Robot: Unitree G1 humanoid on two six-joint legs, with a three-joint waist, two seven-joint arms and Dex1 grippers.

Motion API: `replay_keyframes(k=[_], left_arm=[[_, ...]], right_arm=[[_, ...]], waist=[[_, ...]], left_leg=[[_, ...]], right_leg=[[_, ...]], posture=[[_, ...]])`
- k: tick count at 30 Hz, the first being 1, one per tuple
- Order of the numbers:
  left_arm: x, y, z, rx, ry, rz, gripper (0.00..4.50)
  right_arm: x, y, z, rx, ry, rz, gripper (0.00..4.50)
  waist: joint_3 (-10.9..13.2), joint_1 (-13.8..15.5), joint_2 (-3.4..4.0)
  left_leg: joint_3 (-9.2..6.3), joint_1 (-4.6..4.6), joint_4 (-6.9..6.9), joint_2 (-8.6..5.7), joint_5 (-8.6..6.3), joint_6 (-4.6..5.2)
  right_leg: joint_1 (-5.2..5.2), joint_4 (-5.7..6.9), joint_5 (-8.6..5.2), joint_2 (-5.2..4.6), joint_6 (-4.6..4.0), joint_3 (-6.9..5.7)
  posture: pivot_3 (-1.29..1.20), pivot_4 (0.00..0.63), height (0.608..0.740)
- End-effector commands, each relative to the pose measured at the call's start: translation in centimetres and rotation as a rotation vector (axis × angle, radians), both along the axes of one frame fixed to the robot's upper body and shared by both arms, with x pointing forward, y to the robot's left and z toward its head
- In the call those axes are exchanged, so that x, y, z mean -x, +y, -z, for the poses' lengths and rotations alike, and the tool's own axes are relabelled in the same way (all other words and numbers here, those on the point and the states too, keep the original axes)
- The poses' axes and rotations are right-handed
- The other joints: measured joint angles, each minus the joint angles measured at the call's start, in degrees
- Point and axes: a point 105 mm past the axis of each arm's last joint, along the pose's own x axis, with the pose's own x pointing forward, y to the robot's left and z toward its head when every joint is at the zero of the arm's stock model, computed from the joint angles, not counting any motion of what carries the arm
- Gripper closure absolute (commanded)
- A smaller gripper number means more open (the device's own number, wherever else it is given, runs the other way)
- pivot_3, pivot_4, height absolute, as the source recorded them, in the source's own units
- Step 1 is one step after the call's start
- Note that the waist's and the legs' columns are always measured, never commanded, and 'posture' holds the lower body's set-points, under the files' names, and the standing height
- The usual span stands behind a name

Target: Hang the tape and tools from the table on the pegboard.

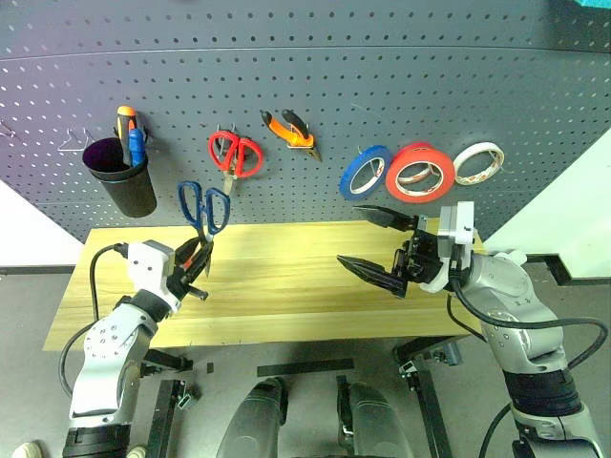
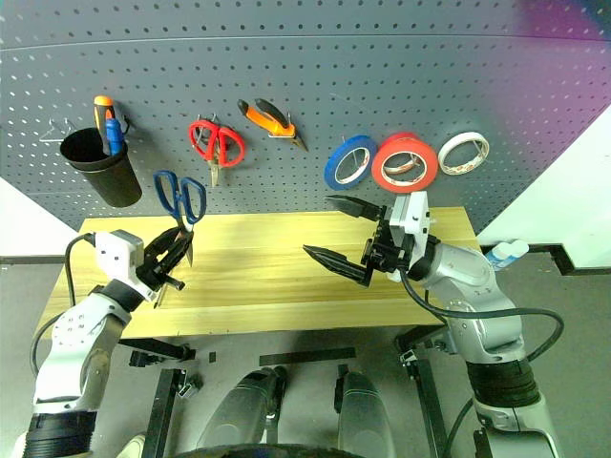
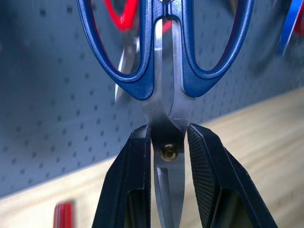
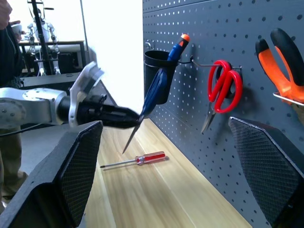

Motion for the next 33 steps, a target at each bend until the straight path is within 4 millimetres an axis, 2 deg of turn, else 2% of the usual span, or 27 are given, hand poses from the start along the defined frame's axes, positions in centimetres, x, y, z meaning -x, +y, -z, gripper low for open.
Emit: replay_keyframes(k=[1,5,12,21,33], left_arm=[[-0.3,0.3,-3.2,0.036,-0.105,-0.008,3.67],[-1.1,0.9,-4.0,0.048,-0.128,-0.042,3.67],[-2.9,0.1,-4.2,0.016,-0.146,-0.061,3.67],[-4.1,-0.9,-3.7,0.024,-0.141,-0.058,3.67],[-5.5,-0.8,-2.5,-0.048,-0.106,-0.101,3.67]], right_arm=[[0.5,0.0,-0.3,0.025,-0.044,0.000,0.00],[0.5,0.1,-0.2,0.031,-0.047,-0.004,0.00],[0.9,0.3,-0.9,0.004,-0.044,-0.035,0.00],[1.4,0.4,-1.2,0.006,-0.044,-0.048,0.00],[1.3,0.4,-0.9,0.018,-0.040,-0.033,0.00]], waist=[[0.0,0.0,0.00],[0.0,-0.1,0.00],[-0.4,0.0,0.01],[-1.1,-0.1,0.00],[-1.9,-0.1,0.02]], left_leg=[[0.01,0.00,0.00,0.00,0.00,0.00],[0.06,0.02,0.01,0.00,0.00,0.00],[0.08,0.03,0.04,-0.01,0.01,0.00],[0.11,0.05,0.07,-0.01,0.02,-0.01],[0.15,0.09,0.13,0.00,0.03,-0.02]], right_leg=[[0.00,0.01,0.00,0.01,0.00,0.00],[-0.01,0.03,0.01,0.08,0.00,0.00],[0.00,0.07,0.02,0.12,0.00,0.00],[0.00,0.11,0.05,0.13,-0.01,0.01],[0.03,0.16,0.12,0.18,0.01,0.03]], posture=[[0.04,0.143,0.740],[0.04,0.138,0.740],[0.03,0.124,0.740],[0.01,0.112,0.740],[0.01,0.112,0.740]])
